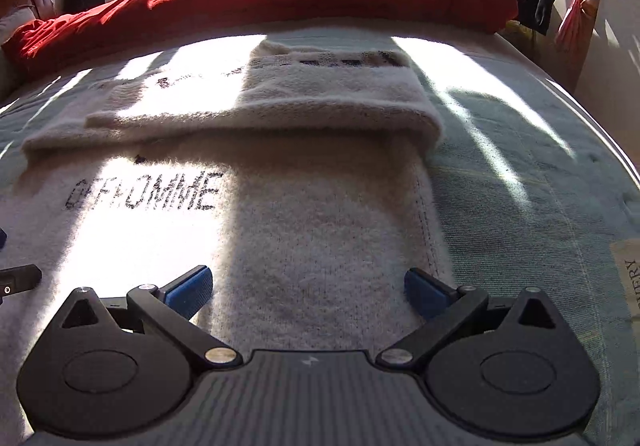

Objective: Fold clothes

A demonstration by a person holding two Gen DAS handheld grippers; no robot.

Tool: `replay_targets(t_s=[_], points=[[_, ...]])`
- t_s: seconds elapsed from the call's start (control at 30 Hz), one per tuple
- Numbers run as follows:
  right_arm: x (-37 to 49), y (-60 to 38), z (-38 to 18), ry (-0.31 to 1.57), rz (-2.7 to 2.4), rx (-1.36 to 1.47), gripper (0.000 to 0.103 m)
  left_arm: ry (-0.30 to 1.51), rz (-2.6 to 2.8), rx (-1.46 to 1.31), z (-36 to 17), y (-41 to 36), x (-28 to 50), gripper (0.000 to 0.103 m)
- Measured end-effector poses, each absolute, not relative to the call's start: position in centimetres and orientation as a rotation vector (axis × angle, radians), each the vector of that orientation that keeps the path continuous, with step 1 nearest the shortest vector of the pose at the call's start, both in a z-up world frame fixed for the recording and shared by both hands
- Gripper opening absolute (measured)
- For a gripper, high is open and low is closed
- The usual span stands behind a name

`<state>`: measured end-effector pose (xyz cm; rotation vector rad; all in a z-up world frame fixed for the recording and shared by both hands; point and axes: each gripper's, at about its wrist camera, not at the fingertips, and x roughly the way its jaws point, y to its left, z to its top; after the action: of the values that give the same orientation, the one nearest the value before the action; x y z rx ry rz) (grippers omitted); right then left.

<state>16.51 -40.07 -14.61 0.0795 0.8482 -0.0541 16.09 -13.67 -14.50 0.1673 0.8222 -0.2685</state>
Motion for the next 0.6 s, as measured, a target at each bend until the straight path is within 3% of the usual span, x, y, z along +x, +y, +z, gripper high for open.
replay_targets(t_s=[0.3,0.37,0.6], points=[[8.2,-38.3,-15.7,0.858,-0.064,0.106,0.103,0.842,-0.222,0.09,-14.7,-12.6,8.4,0.093],[6.6,-37.9,-16.2,0.827,-0.068,0.111,0.103,0.828,-0.219,0.086,-15.2,-12.7,6.9,0.099],[5.4,-38.0,-16.7,0.774,-0.065,0.115,0.103,0.802,-0.22,0.096,-14.9,-12.7,5.2,0.101]])
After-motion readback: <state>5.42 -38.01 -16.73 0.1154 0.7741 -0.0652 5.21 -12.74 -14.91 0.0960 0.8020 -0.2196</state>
